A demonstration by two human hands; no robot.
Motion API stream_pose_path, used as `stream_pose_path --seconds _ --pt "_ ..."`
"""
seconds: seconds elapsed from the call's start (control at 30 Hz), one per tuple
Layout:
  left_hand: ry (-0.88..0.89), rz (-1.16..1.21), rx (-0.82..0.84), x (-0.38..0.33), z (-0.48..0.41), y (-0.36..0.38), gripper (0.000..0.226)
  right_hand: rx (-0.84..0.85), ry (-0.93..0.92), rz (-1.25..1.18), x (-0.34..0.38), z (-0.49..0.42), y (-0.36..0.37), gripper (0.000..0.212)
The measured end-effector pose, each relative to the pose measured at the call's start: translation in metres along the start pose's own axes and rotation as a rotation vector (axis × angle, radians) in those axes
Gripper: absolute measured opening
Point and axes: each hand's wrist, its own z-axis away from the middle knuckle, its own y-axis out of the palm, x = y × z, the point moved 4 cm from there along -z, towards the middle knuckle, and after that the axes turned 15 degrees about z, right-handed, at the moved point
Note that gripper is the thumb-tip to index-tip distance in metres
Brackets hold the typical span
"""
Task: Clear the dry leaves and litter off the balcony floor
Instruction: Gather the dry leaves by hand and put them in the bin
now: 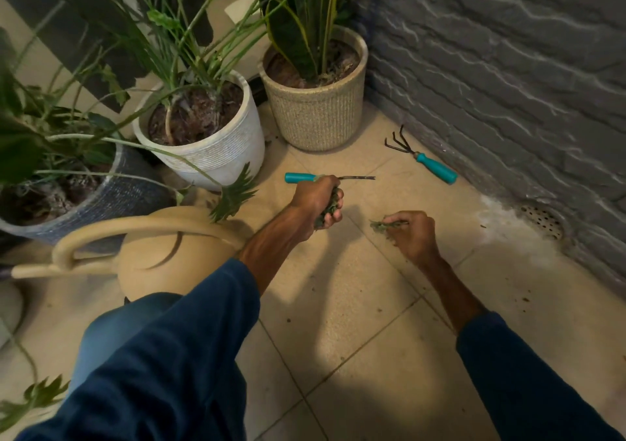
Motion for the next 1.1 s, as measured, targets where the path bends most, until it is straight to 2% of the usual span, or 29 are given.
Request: stream_pose_path --seconds 0.13,0.3,0.4,0.57,0.73,0.9,1.1 --pt "0.003 -0.009 -0.082 -0.008 0.039 -0.001 0.036 0.119 0.066 -0.139 0.032 0.001 -0.025 0.029" --pt "-0.193 -0.006 -0.167 -0.005 0.115 0.003 0.041 0.251 0.098 -0.106 0.094 0.039 -0.085 0.017" --pt "-0.268 -0.049 -0.177 -0.023 0.164 0.016 0.039 0.323 0.265 -0.131 0.138 0.075 -0.136 0.018" --pt "-0.336 -0.073 -0.229 -0.113 0.29 0.021 0.036 0.443 0.413 -0.075 0.259 0.151 -0.233 0.016" --pt "-0.38 -0.016 -0.302 -0.223 0.465 -0.014 0.033 0.516 0.467 -0.084 0.413 0.245 -0.338 0.02" --pt "-0.399 0.077 -0.421 -0.275 0.614 -0.065 0.034 0.631 0.429 -0.096 0.536 0.323 -0.401 0.019" --pt "-0.328 0.319 -0.634 -0.276 0.728 -0.12 0.033 0.846 0.261 0.009 0.632 0.384 -0.39 0.025"
